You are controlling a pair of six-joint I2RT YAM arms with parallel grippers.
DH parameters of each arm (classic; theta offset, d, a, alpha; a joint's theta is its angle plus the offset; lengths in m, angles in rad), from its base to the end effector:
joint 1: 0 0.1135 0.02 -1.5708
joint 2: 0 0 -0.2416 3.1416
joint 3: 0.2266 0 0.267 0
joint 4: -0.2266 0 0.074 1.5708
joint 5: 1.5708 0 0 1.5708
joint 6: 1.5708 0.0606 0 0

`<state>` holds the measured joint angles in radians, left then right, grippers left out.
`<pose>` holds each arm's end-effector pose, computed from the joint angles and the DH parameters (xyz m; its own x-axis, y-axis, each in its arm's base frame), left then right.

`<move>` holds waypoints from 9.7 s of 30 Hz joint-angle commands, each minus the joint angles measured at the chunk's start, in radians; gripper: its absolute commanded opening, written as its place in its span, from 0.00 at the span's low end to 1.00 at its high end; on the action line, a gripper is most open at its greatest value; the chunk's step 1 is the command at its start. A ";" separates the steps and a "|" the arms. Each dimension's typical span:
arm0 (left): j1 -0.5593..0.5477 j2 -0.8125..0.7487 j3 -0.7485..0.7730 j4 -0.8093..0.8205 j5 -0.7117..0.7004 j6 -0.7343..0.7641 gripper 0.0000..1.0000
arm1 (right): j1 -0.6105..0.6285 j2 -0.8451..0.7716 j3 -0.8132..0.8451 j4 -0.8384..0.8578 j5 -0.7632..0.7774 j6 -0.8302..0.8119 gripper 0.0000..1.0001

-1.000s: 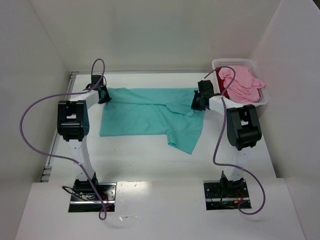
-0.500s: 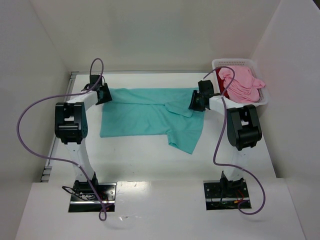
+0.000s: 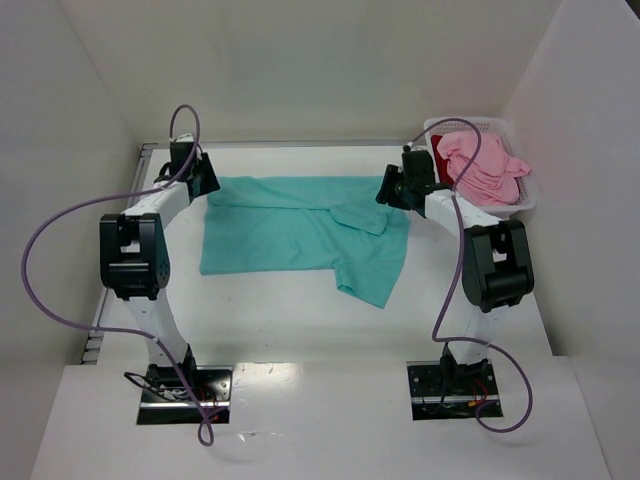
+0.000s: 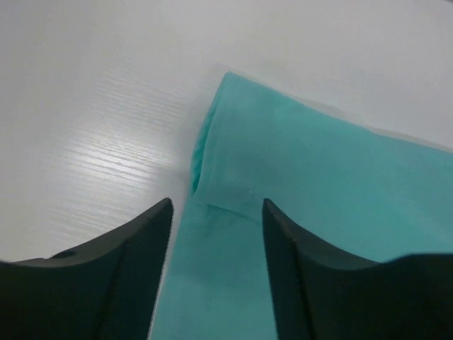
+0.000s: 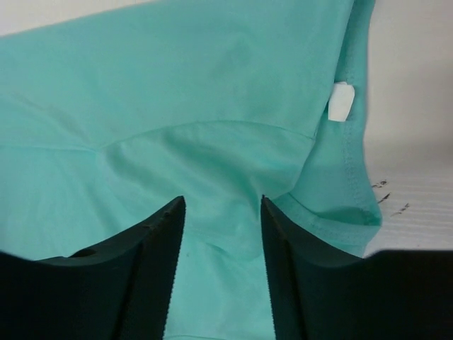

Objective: Fold and stack the t-shirts
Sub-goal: Fold the flattened tshirt in 1/3 of the way, then grap the side of the flattened tshirt closest away from the robot with both arms, then fold the other side of the tshirt into a rectangle

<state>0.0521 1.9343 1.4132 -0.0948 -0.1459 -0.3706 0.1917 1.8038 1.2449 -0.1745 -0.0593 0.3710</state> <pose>0.4697 0.0333 0.1844 -0.4762 -0.3836 -0.7913 -0.3674 0.9043 -0.2173 0.4196 0.0851 0.1714 -0.6970 0.2334 -0.6780 0.0207 0.9517 0.3063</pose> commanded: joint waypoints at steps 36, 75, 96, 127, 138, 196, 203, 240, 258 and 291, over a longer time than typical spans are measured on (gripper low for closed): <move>0.008 -0.093 -0.095 0.029 0.072 -0.033 0.87 | -0.038 -0.047 -0.002 0.061 0.093 0.052 0.47; -0.210 -0.271 -0.341 0.248 0.074 -0.194 1.00 | 0.034 -0.432 -0.301 0.164 0.240 0.347 1.00; -0.334 -0.707 -0.687 0.171 -0.146 -0.387 1.00 | 0.034 -0.834 -0.673 0.144 0.222 0.482 1.00; -0.287 -0.531 -0.393 -0.375 -0.146 -0.622 1.00 | 0.045 -0.563 -0.481 -0.438 0.035 0.583 1.00; -0.173 -0.518 -0.500 -0.301 -0.064 -0.662 1.00 | 0.045 -0.548 -0.558 -0.358 0.033 0.612 0.89; 0.014 -0.472 -0.671 -0.266 -0.043 -0.794 0.71 | 0.045 -0.347 -0.498 -0.204 0.050 0.572 0.10; 0.014 -0.445 -0.662 -0.266 -0.052 -0.784 0.61 | 0.045 -0.347 -0.498 -0.204 0.050 0.582 0.10; 0.032 -0.492 -0.409 -0.358 0.055 -0.530 0.00 | 0.045 -0.538 -0.397 -0.303 0.052 0.582 0.00; 0.051 -0.290 -0.191 -0.267 0.100 -0.475 0.00 | -0.064 -0.371 -0.170 -0.129 -0.017 0.548 0.00; 0.118 0.061 0.065 -0.166 0.160 -0.407 0.01 | -0.101 0.080 0.087 0.024 -0.086 0.510 0.00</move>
<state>0.1608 1.9667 1.4361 -0.2817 0.0006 -0.8097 0.0982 1.8618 1.2739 -0.2047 -0.1406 0.8989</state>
